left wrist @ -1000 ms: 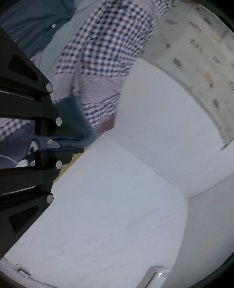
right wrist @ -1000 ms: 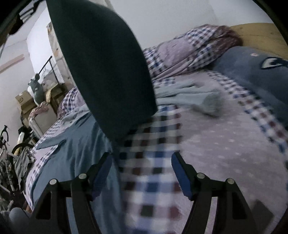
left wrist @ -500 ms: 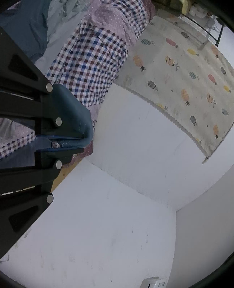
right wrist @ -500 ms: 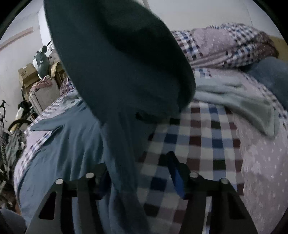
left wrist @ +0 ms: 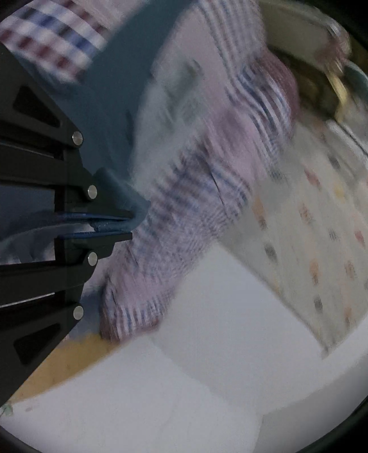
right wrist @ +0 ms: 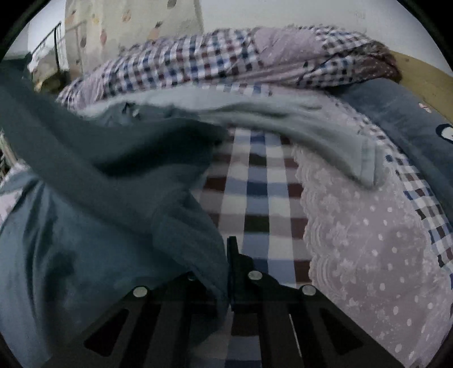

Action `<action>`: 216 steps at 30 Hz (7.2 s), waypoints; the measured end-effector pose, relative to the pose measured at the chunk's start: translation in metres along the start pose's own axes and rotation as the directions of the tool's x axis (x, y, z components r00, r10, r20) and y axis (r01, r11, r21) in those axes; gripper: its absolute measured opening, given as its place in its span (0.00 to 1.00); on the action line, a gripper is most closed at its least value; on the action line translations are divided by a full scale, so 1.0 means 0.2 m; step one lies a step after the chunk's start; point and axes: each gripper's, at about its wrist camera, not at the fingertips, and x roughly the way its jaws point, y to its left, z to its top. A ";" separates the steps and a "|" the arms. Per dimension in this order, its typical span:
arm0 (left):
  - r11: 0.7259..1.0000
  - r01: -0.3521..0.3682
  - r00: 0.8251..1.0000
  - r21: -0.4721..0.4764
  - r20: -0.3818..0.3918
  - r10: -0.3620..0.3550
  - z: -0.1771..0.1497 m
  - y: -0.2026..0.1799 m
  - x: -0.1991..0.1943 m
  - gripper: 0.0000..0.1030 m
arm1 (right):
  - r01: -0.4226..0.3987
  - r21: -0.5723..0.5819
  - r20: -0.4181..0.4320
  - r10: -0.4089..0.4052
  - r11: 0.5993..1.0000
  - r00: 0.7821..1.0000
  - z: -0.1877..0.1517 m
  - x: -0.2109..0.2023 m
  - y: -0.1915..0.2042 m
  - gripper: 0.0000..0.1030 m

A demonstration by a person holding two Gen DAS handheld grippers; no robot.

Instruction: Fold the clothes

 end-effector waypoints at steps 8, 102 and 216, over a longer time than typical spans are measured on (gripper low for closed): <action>0.983 -0.142 0.986 -0.116 -0.105 0.130 -0.43 0.66 -0.02 0.06 | -0.131 -0.021 -0.087 0.128 0.991 0.988 0.02 -0.11 -0.14 0.32; 0.997 -0.043 0.998 0.064 -0.041 0.045 -0.52 0.77 0.04 0.06 | 0.338 -0.155 -0.211 -0.365 0.928 0.907 1.19 0.49 0.03 0.02; 0.992 -0.084 0.973 -0.091 -0.220 0.062 -0.51 0.94 0.18 0.33 | 0.424 0.072 0.040 -0.427 0.903 0.903 1.24 0.46 -0.25 0.00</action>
